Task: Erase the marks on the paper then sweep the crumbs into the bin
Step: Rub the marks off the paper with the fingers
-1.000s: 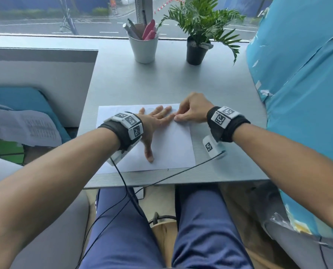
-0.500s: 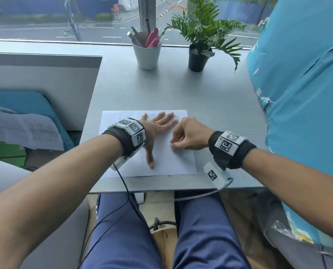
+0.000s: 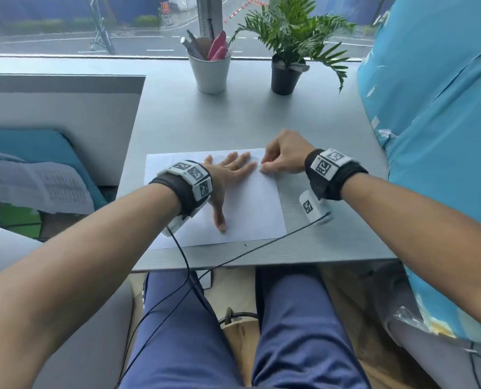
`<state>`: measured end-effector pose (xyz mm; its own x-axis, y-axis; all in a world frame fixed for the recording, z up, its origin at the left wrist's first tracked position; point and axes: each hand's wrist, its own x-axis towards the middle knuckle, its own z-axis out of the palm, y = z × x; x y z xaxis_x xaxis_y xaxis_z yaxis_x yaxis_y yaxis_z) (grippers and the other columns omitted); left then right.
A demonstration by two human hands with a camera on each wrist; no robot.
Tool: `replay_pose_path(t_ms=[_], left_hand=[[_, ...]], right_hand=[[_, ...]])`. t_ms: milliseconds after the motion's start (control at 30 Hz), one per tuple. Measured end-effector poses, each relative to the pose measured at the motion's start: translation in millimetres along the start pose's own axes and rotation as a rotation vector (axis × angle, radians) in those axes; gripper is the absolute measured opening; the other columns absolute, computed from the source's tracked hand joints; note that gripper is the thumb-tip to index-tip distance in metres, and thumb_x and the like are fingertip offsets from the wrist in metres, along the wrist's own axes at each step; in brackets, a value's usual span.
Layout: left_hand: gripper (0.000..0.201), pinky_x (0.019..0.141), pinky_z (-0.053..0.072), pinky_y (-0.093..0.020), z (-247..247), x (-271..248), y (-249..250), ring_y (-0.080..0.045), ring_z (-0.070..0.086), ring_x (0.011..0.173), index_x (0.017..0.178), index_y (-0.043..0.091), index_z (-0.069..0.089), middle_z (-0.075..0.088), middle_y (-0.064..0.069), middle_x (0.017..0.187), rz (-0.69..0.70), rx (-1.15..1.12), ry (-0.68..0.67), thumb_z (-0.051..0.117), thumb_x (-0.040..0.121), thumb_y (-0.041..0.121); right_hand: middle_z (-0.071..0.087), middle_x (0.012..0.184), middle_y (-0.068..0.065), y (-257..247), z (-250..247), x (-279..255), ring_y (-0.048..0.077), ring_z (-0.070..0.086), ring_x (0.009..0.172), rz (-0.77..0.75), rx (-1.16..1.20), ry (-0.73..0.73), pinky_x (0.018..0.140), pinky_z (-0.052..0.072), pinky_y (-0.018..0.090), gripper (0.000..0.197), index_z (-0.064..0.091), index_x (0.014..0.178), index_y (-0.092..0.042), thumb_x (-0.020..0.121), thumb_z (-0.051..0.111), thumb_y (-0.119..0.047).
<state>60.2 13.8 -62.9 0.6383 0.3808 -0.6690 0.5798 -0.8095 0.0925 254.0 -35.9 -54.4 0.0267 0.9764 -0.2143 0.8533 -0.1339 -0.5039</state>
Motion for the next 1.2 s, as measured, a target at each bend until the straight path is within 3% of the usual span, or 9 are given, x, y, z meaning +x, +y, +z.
replay_pose_path(t_ms=[100,233,467,600,667,800,867,1067,1200], left_hand=[[0.170,0.115,-0.007,-0.066,0.2,2.2,-1.1,-0.016,-0.034,0.143,0.149,0.031,-0.032,-0.039,0.009,0.155,0.000,0.005,0.002,0.095,0.038,0.057],[0.171,0.115,-0.007,-0.066,-0.2,1.6,-3.1,-0.015,-0.035,0.143,0.148,0.032,-0.033,-0.040,0.010,0.154,0.011,0.035,-0.013,0.095,0.037,0.056],[0.169,0.115,-0.009,-0.066,-1.5,1.0,-2.6,-0.016,-0.034,0.143,0.148,0.033,-0.032,-0.039,0.010,0.155,0.021,0.014,-0.007,0.095,0.038,0.054],[0.168,0.116,-0.010,-0.064,-3.1,1.7,-8.8,-0.013,-0.034,0.143,0.149,0.034,-0.029,-0.038,0.011,0.155,0.051,0.001,0.006,0.096,0.039,0.053],[0.167,0.116,-0.011,-0.062,-5.1,3.7,-14.2,-0.013,-0.032,0.144,0.151,0.035,-0.025,-0.035,0.010,0.157,0.073,0.000,0.030,0.096,0.038,0.052],[0.163,0.115,-0.014,-0.061,-7.4,2.4,-34.2,-0.020,-0.026,0.148,0.156,0.035,-0.013,-0.026,0.001,0.162,0.029,0.045,0.122,0.096,0.036,0.055],[0.156,0.114,-0.013,-0.062,-9.8,-2.4,-47.3,-0.023,-0.022,0.149,0.158,0.034,-0.003,-0.021,-0.003,0.164,-0.010,0.083,0.173,0.094,0.039,0.056],[0.128,0.117,-0.001,-0.061,-11.7,-22.4,-64.3,-0.023,-0.002,0.153,0.158,0.029,0.018,0.001,-0.005,0.166,-0.149,0.177,0.310,0.091,0.055,0.052],[0.081,0.119,0.020,-0.053,-6.5,-27.0,-60.1,-0.026,0.027,0.146,0.150,0.022,0.038,0.028,-0.006,0.159,-0.240,0.136,0.547,0.079,0.080,0.027]], right_hand=[[0.073,0.072,0.005,-2.9,13.1,-10.0,0.013,0.062,0.062,-0.025,0.025,-0.019,0.060,0.048,0.021,0.003,0.077,0.075,-0.013,0.073,0.076,-0.014],[0.074,0.072,0.000,-7.7,19.2,-28.0,0.013,0.068,0.067,-0.018,0.018,-0.203,0.060,0.052,0.025,0.004,0.078,0.074,-0.019,0.071,0.078,-0.020],[0.073,0.075,0.004,0.0,-1.3,2.0,0.012,0.066,0.067,0.028,0.026,0.184,0.066,0.052,0.019,0.011,0.078,0.081,-0.013,0.074,0.077,-0.021],[0.072,0.069,0.002,-6.0,16.1,-21.6,0.015,0.068,0.067,-0.028,0.024,-0.006,0.066,0.058,0.027,0.005,0.077,0.076,-0.015,0.073,0.078,-0.019],[0.072,0.070,0.004,-2.7,21.1,-27.4,0.019,0.070,0.070,-0.013,0.042,0.005,0.068,0.059,0.030,0.003,0.077,0.075,-0.015,0.074,0.077,-0.017],[0.073,0.073,0.001,-5.4,19.9,-40.1,0.016,0.069,0.073,-0.023,-0.023,-0.099,0.067,0.059,0.028,0.004,0.077,0.075,-0.016,0.073,0.076,-0.017],[0.073,0.074,-0.001,-7.3,16.0,-44.9,0.013,0.069,0.073,-0.041,-0.028,-0.140,0.067,0.058,0.027,0.004,0.077,0.077,-0.016,0.073,0.077,-0.018],[0.069,0.072,-0.003,-3.7,12.5,-42.5,0.012,0.067,0.070,0.002,-0.024,-0.028,0.066,0.057,0.024,0.007,0.076,0.080,-0.013,0.075,0.078,-0.017],[0.070,0.071,-0.003,-24.6,36.4,-60.1,0.010,0.068,0.069,-0.051,0.023,-0.112,0.062,0.058,0.023,0.006,0.075,0.077,-0.014,0.075,0.078,-0.019]])
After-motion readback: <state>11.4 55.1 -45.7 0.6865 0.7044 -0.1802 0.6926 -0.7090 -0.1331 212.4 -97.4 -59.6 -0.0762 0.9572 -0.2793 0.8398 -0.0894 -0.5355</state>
